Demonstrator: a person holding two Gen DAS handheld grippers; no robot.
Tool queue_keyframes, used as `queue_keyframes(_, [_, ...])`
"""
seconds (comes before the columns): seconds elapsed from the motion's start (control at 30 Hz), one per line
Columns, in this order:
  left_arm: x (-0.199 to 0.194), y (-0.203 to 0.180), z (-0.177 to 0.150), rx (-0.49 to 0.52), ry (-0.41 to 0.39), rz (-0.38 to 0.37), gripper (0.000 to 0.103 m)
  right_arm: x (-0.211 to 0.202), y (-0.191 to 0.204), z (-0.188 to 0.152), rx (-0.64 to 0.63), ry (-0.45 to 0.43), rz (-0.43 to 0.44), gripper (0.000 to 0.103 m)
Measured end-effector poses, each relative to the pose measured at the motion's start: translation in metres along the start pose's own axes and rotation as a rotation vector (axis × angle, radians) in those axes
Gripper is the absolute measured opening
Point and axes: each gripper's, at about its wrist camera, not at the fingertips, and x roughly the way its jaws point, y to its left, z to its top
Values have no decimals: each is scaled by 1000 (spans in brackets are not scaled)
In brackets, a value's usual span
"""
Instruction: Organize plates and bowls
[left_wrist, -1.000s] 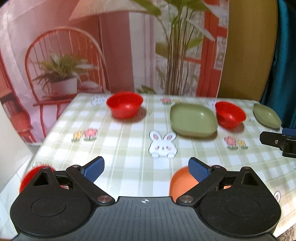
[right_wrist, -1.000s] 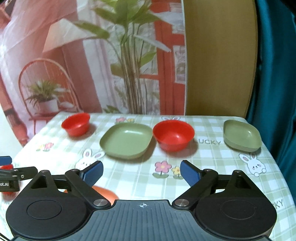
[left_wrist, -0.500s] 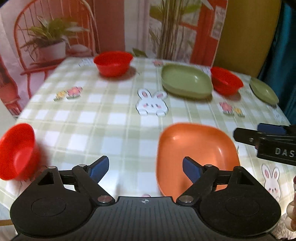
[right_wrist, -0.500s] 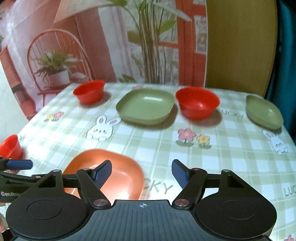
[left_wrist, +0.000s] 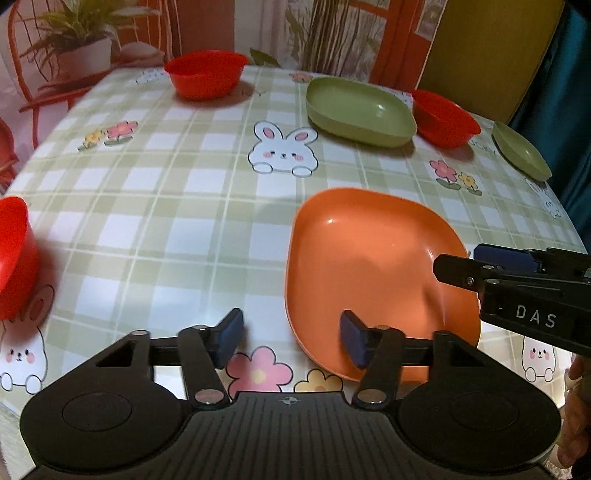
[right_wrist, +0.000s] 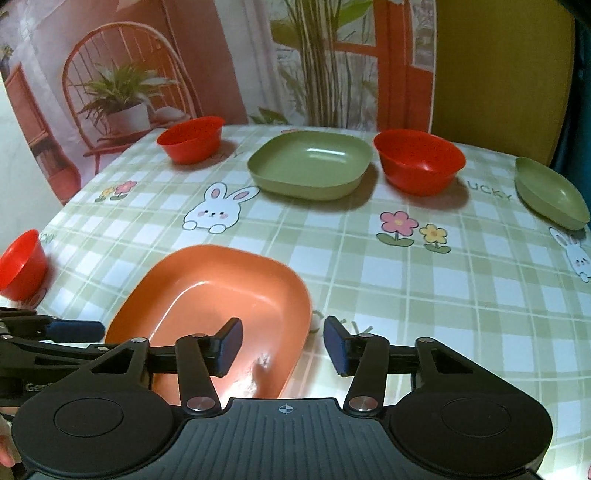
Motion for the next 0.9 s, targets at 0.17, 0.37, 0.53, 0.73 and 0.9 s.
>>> queue_keyframes(0.17, [5,-2,-2,4,8,-8,31,4,-1,-2,2,11,3,34])
queue_keyframes(0.37, [3,0,-3,-12,2,-31,17,4,-3,-3,14,13,-1,28])
queue_keyframes(0.53, [2,1,-5,-25,-1,-39,16,6,-7,-5,34,26,2,25])
queue_keyframes(0.73, [2,3,-7,-46,-8,-50,16,10,-10,-8,59,39,10,14])
queue_keyframes(0.9, [2,3,-7,-54,-15,-58,16,15,-11,-11,78,53,8,11])
